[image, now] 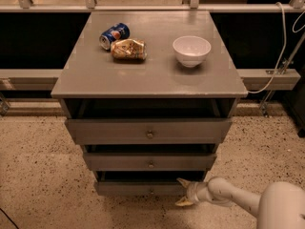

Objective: Open bottom drawer

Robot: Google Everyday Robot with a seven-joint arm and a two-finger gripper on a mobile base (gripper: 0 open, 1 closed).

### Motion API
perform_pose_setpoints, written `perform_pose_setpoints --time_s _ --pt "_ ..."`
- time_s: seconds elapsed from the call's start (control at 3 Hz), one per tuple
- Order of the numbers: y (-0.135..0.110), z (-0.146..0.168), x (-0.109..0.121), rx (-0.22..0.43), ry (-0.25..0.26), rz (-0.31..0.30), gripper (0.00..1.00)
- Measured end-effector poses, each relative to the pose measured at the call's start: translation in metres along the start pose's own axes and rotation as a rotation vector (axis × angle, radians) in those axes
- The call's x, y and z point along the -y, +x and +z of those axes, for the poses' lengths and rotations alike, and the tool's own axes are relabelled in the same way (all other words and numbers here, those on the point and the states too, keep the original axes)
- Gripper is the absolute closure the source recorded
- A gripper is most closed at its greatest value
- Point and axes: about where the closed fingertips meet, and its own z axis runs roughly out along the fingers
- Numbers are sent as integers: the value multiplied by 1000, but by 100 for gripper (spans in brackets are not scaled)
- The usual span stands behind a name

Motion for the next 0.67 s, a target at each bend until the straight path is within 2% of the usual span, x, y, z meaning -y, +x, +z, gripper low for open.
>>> perform_pose_setpoints --time_s 0.67 --pt "-20 -28 -55 35 -98 -75 33"
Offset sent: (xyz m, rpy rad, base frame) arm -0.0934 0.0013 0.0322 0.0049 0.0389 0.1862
